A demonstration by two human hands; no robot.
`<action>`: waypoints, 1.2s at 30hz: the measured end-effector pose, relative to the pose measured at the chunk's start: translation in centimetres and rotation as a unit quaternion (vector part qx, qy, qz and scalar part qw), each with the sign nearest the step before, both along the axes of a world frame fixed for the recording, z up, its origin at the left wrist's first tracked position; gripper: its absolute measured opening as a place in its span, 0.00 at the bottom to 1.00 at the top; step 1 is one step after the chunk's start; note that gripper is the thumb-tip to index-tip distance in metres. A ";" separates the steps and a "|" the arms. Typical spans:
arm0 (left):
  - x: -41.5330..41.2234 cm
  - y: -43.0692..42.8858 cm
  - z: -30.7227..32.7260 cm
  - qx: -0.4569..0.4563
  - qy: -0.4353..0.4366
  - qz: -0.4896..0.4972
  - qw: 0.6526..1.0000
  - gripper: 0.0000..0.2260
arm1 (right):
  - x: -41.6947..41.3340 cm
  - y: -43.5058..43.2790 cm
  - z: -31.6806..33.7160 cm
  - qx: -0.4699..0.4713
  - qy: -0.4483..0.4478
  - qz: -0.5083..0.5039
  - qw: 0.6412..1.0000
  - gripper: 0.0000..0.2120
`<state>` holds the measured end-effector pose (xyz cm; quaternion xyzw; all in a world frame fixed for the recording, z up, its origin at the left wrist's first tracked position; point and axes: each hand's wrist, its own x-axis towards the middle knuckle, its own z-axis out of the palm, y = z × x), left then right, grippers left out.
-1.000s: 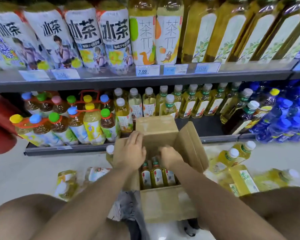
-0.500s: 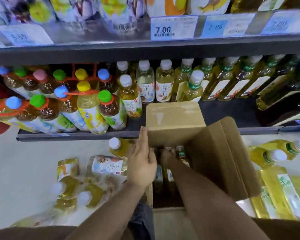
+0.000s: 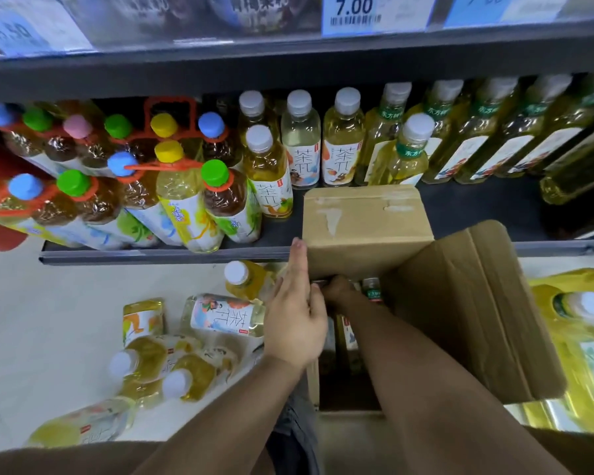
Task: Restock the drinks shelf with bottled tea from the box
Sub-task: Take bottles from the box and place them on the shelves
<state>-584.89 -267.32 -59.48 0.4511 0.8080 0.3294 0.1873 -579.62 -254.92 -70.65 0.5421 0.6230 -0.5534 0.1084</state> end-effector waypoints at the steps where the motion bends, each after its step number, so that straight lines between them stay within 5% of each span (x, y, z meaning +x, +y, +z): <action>1: 0.0 0.1 0.2 -0.002 0.001 -0.001 1.000 0.32 | 0.0 0.2 0.3 0.004 0.004 0.007 1.000 0.16; 7: 0.1 0.2 1.4 -0.052 0.005 0.016 0.999 0.32 | 2.4 -0.8 3.5 0.072 -0.007 0.060 0.996 0.12; 16: 2.1 -1.0 4.7 -0.103 0.117 -0.008 0.988 0.27 | 7.5 0.1 18.6 0.144 0.136 0.014 0.980 0.13; 25: 6.8 -2.3 13.1 0.023 -0.066 0.017 0.997 0.43 | 9.1 -2.1 30.1 0.145 0.295 -0.055 0.943 0.11; 31: 3.7 -3.7 14.1 -0.009 0.030 0.051 0.998 0.40 | 7.9 -2.9 29.6 0.098 0.315 -0.051 0.943 0.18; 36: 1.0 -4.3 11.3 -0.069 -0.005 0.046 0.997 0.46 | 8.4 -2.9 22.3 0.127 0.155 -0.049 0.978 0.16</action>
